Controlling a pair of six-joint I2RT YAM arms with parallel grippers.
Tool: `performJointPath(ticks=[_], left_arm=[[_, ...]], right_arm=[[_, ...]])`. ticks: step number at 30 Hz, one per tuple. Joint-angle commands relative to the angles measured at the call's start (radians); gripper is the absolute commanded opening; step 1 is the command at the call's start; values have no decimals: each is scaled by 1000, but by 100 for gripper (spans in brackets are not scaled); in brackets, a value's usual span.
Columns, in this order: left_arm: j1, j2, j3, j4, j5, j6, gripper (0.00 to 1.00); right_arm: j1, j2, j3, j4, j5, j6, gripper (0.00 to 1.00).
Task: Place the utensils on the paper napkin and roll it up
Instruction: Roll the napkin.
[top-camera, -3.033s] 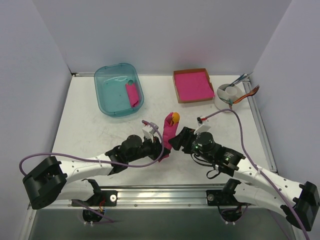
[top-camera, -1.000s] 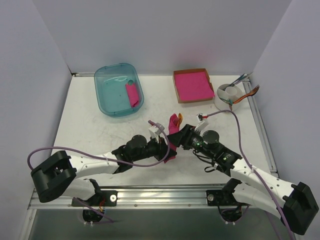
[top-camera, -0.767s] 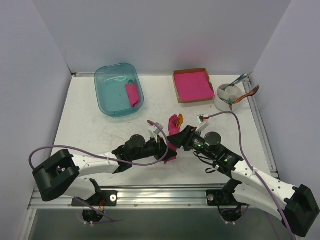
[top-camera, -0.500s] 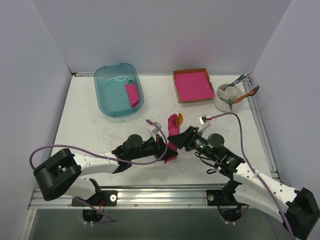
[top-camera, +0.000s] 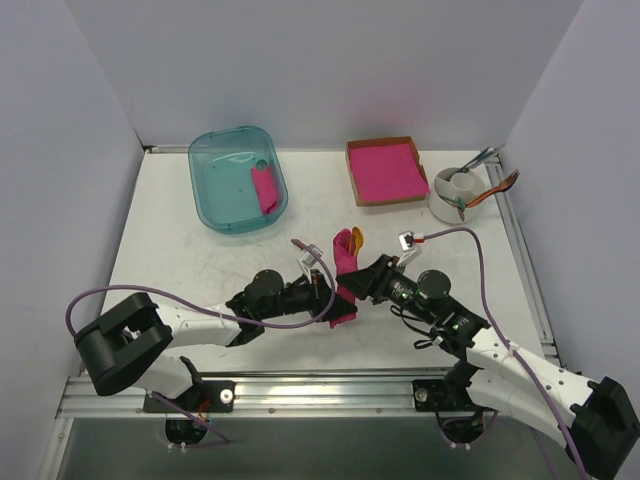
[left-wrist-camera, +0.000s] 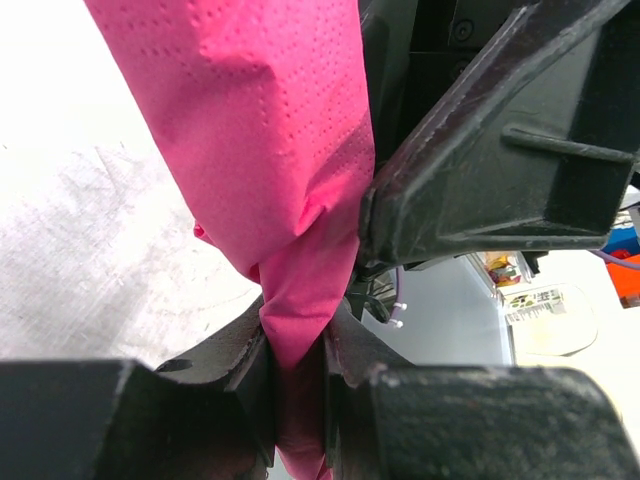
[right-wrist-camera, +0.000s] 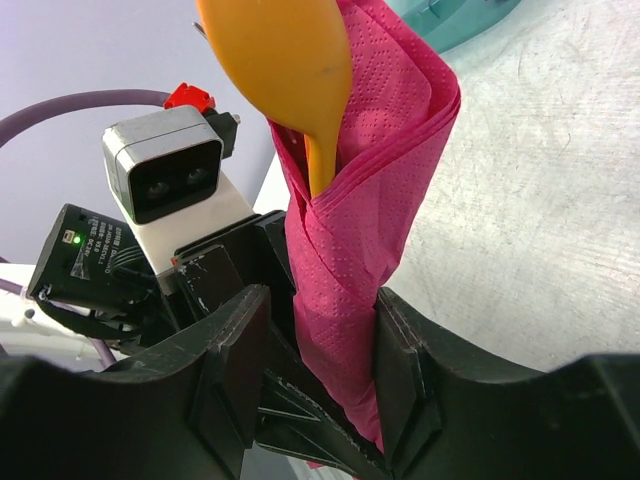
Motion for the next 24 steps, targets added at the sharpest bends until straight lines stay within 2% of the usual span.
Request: performJointPath(ticks=[1, 9, 15, 24], left_arm=[[-2, 9, -3, 65, 54, -20, 2], [10, 26, -22, 140, 89, -54, 2], [12, 31, -23, 168, 106, -60, 2], [12, 29, -30, 182, 124, -66, 2]], right_arm=[[6, -38, 15, 164, -80, 28, 42], [-9, -64, 11, 150, -85, 28, 42], [-23, -70, 8, 144, -97, 30, 35], [-32, -78, 2, 161, -108, 38, 34]])
